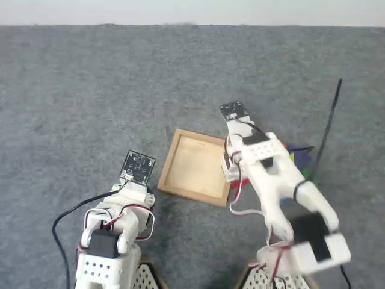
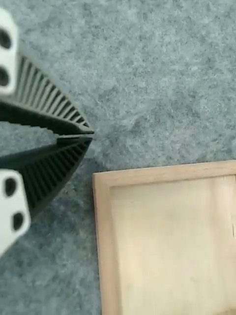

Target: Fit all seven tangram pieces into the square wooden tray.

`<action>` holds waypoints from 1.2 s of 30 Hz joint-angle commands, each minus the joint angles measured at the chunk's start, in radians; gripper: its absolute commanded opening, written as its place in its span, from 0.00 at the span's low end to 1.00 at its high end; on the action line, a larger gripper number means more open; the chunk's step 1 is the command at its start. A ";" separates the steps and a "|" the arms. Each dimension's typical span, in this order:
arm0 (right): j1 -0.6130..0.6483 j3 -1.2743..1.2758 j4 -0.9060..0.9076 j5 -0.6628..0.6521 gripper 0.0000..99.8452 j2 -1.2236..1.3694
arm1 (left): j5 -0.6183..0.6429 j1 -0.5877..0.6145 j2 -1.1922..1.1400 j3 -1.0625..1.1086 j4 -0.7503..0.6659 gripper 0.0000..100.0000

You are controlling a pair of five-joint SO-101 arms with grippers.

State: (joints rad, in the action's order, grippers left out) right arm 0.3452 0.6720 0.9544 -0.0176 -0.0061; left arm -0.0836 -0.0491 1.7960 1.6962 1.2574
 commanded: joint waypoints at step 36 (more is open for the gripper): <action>-0.202 -0.221 0.268 0.120 0.31 0.286 | 0.005 0.005 0.021 -0.012 0.005 0.01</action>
State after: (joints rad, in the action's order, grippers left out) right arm 0.1565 0.4680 1.2137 0.0852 0.2302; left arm -0.0836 -0.0491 1.7960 1.6962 1.2574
